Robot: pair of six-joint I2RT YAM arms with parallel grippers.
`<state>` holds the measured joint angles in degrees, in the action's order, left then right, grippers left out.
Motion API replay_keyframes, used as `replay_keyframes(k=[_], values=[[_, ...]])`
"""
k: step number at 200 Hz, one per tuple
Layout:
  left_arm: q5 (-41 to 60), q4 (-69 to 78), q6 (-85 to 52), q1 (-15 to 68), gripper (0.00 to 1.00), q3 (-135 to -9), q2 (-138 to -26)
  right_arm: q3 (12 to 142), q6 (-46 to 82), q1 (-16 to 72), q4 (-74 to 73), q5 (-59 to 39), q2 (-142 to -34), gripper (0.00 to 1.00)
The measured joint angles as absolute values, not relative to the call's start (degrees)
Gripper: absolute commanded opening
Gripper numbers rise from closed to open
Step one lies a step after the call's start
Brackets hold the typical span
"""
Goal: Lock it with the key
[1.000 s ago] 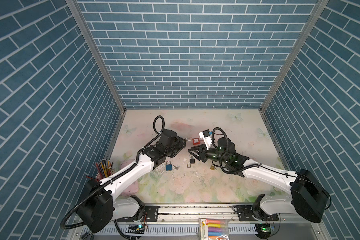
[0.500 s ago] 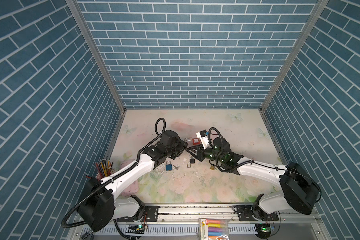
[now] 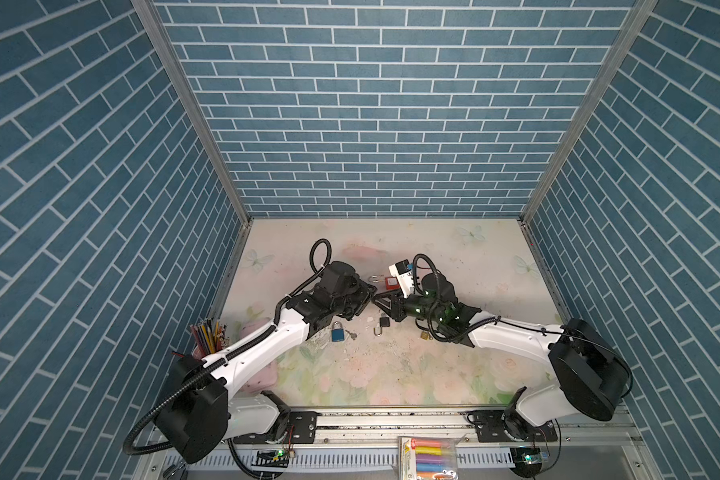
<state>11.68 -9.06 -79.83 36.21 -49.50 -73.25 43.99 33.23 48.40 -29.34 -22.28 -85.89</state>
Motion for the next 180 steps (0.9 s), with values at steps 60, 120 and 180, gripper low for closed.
replay_keyframes(k=[60, 120, 180], values=[[11.9, -7.9, -81.1, 36.3, 0.00, -49.2, -73.3, 44.1, 33.2, 48.4, -30.1, -22.8, -87.5, 0.23], [11.6, -7.3, -81.8, 36.3, 0.00, -48.8, -73.3, 44.9, 33.6, 48.4, -30.5, -23.3, -88.9, 0.08], [10.3, -7.5, -81.8, 36.2, 0.00, -48.8, -73.3, 46.0, 33.5, 48.5, -29.1, -23.1, -89.6, 0.00]])
